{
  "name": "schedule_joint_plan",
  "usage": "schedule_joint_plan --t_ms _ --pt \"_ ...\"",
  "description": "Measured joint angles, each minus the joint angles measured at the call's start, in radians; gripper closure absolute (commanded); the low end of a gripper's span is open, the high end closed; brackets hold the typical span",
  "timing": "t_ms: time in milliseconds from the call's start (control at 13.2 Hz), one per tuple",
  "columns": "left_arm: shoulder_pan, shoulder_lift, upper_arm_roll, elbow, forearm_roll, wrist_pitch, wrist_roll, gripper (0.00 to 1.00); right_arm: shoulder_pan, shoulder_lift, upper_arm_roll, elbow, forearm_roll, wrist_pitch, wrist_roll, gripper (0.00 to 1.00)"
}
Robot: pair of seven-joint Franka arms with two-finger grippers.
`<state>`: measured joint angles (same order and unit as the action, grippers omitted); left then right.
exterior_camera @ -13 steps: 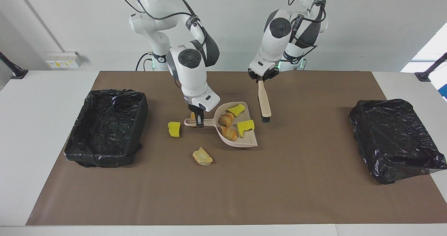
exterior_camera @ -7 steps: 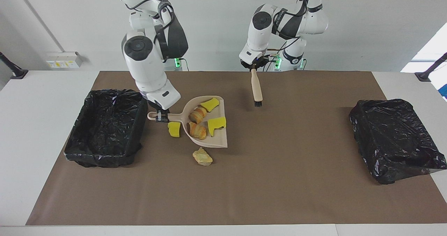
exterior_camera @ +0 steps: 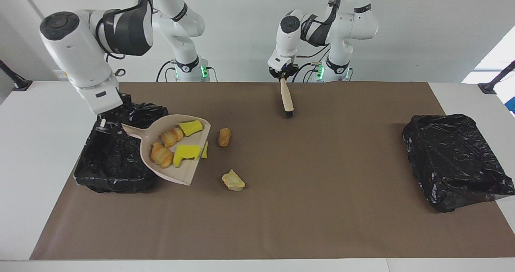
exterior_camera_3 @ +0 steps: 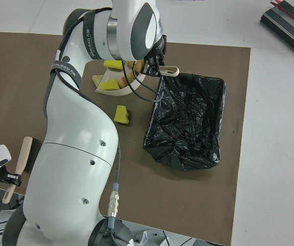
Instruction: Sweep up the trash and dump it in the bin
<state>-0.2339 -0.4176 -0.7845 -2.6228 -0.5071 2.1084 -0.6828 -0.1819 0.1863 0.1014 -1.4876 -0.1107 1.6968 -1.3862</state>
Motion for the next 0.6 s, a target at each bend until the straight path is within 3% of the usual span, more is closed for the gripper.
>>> schedule_joint_plan --t_ms 302,453,604 --pt "0.0 -0.006 0.002 -0.01 -0.004 0.003 -0.002 0.95 -0.133 -0.024 -0.014 -0.012 -0.152 -0.026 -0.059 1.0" --pt "0.0 -0.006 0.002 -0.013 -0.01 0.005 0.004 0.78 -0.138 -0.045 -0.013 -0.062 -0.26 -0.024 -0.059 1.0" --pt "0.003 -0.004 0.005 -0.014 -0.016 0.005 0.043 0.76 -0.129 -0.088 -0.005 -0.148 -0.355 -0.023 -0.051 1.0"
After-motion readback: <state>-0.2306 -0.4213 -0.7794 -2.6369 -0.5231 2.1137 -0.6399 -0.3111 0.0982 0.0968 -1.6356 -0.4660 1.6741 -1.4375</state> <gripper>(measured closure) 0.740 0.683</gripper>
